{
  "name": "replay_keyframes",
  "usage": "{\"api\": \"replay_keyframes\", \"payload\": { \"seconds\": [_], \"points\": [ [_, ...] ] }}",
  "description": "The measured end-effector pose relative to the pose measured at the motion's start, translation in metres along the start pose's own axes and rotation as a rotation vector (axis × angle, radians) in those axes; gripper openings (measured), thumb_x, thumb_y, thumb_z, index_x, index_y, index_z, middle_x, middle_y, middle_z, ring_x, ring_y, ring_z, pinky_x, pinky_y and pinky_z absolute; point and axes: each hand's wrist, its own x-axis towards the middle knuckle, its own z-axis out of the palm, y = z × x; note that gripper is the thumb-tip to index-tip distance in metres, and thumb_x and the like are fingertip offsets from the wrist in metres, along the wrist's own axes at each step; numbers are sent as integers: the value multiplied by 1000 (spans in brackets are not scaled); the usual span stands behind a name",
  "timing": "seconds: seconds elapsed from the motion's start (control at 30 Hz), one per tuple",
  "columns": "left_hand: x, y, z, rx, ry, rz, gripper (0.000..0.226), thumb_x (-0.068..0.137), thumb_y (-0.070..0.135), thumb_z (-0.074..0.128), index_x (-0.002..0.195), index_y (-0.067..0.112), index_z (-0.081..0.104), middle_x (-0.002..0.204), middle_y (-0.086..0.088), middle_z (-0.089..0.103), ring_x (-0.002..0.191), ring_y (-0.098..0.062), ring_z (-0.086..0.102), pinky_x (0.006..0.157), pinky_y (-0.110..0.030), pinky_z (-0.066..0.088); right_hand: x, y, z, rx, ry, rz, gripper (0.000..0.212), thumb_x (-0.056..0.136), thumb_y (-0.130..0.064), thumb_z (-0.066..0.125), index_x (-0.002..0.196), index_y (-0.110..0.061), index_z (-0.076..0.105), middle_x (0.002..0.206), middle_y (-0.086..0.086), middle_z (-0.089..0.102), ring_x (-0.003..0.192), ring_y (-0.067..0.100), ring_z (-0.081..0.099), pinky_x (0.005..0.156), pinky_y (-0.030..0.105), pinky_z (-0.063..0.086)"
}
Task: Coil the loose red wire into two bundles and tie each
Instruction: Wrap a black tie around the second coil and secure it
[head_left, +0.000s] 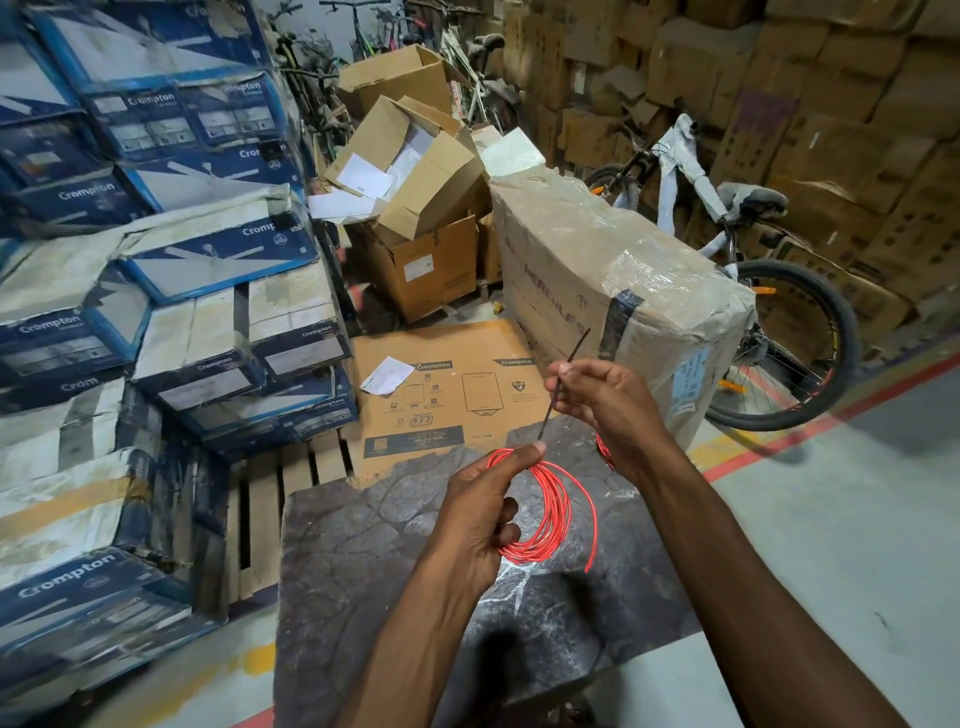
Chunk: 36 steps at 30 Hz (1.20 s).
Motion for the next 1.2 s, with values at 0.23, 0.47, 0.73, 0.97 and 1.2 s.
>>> {"api": "replay_keyframes", "payload": {
  "seconds": [0.23,0.47,0.73,0.97,1.2],
  "points": [
    [2,-9,1,19,57,52,14,77,22,85,74,21,72,55,5,22,42,-11,17,40,-20,15,4,13,9,-325,248,-265,13,96,-19,71,87,-27,77,74,-2,78,67,6,70,71,28,59],
    [7,1,-9,-88,-54,81,16,90,28,74,99,16,66,59,8,17,45,-7,15,35,-19,15,0,24,11,-81,238,-145,10,98,-18,68,95,-16,78,81,-1,77,72,11,64,73,25,55],
    [16,15,-11,-376,-226,86,16,108,22,40,97,20,52,57,5,28,40,-4,20,36,-16,15,-22,15,-5,19,73,-23,25,94,-36,67,106,-15,75,88,4,74,77,16,64,71,28,56],
    [23,21,-3,-562,-438,102,18,102,17,44,113,16,59,61,1,36,48,-9,36,48,-23,33,-47,0,-5,-4,-48,-33,35,86,-38,71,113,-17,77,111,6,78,97,15,72,85,37,61],
    [22,25,5,-603,-455,109,28,101,15,44,128,15,54,62,1,35,50,-11,34,53,-25,33,-52,-1,-8,15,-42,-88,38,82,-33,75,119,-23,76,114,4,78,97,16,72,90,32,59]
  ]
}}
